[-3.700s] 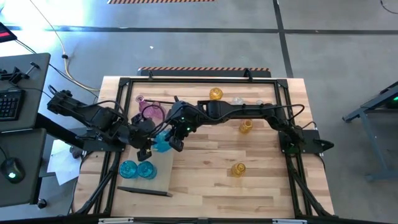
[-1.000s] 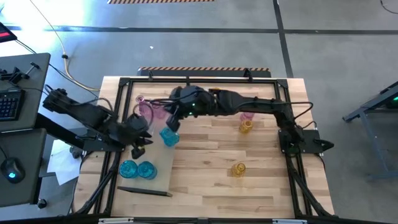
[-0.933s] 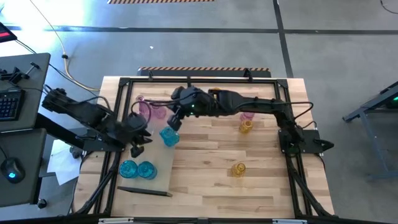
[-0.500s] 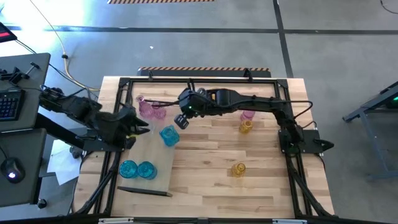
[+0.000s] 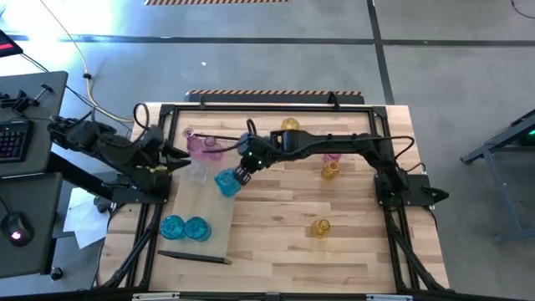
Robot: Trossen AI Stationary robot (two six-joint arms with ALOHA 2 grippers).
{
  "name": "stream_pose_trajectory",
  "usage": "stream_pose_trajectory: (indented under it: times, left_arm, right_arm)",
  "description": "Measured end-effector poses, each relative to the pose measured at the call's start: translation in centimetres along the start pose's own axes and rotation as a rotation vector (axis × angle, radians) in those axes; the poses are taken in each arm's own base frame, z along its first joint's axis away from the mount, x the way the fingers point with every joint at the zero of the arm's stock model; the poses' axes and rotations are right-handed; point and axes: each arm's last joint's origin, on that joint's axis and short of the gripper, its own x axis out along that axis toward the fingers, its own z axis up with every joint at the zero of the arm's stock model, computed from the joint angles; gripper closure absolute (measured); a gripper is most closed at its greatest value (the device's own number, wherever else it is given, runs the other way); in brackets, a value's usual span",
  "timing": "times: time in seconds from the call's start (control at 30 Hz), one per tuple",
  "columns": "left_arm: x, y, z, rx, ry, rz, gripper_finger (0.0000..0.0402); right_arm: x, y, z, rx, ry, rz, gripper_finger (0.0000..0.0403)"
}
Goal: Sort vases onto shelf
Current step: Put the blue flower vase on the shelf
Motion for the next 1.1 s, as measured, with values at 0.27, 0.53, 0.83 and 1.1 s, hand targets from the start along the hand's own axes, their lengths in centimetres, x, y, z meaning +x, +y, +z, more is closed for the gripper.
stream_pose_trajectory:
  times: [0.27, 0.53, 0.83, 1.1]
  left_arm:
    - [-0.7, 0.5, 0.1, -0.002, -0.027, -0.009, 0.0282]
    - [-0.6, 0.4, 0.1, 0.012, -0.024, -0.004, 0.0282]
    - [-0.6, 0.4, 0.1, 0.010, -0.024, -0.005, 0.0282]
    - [-0.6, 0.4, 0.1, 0.007, -0.027, -0.008, 0.0282]
  right_arm:
    - [0.3, 2.0, -1.0, 0.023, -0.033, 0.069, 0.0403]
    - [0.2, 2.5, -1.0, 0.036, -0.050, 0.108, 0.0403]
    - [0.0, 3.5, -1.2, 0.018, -0.051, 0.185, 0.0403]
    - [-0.1, 4.4, -1.7, 0.014, -0.044, 0.224, 0.0403]
